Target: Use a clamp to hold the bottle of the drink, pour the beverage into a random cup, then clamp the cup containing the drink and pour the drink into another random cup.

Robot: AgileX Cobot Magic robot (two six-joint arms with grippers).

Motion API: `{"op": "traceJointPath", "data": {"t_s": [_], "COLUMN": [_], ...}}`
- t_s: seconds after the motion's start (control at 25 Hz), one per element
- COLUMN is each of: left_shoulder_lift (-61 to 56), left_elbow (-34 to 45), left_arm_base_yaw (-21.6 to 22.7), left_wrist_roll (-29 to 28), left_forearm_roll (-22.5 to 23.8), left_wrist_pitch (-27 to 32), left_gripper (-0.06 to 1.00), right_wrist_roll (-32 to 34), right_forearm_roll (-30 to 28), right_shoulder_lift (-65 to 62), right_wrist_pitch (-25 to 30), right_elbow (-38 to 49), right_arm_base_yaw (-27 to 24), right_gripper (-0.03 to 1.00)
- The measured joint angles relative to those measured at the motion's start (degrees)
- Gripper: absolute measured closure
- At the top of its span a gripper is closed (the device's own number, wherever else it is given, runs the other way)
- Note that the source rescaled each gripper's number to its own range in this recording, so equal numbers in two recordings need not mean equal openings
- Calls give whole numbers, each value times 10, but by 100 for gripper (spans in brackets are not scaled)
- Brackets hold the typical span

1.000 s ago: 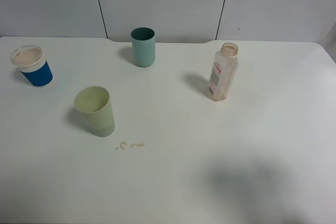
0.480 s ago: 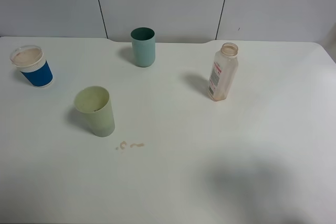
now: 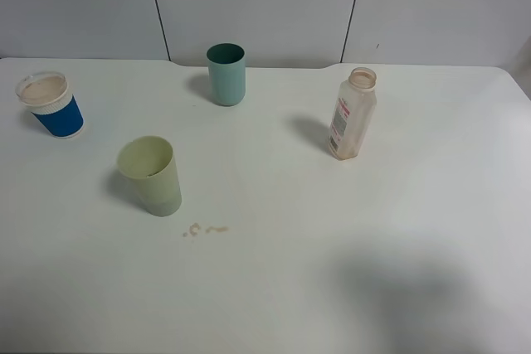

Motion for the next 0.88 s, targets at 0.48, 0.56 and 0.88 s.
{"op": "traceJointPath", "data": {"t_s": [0.48,0.56,0.88], "left_shoulder_lift": [0,0,0], "left_elbow": [0,0,0], "left_arm_base_yaw": [0,0,0], "left_wrist_roll": [0,0,0], "left_forearm_roll": [0,0,0], "left_wrist_pitch": [0,0,0], "left_gripper": [-6,-6,-6], "right_wrist_roll": [0,0,-1], "right_forearm_roll": [0,0,0], "right_shoulder_lift": [0,0,0], "right_wrist_pitch": [0,0,0], "right_elbow": [0,0,0], "right_arm_base_yaw": [-22,-22,-22], "right_gripper": [-3,-3,-3]}}
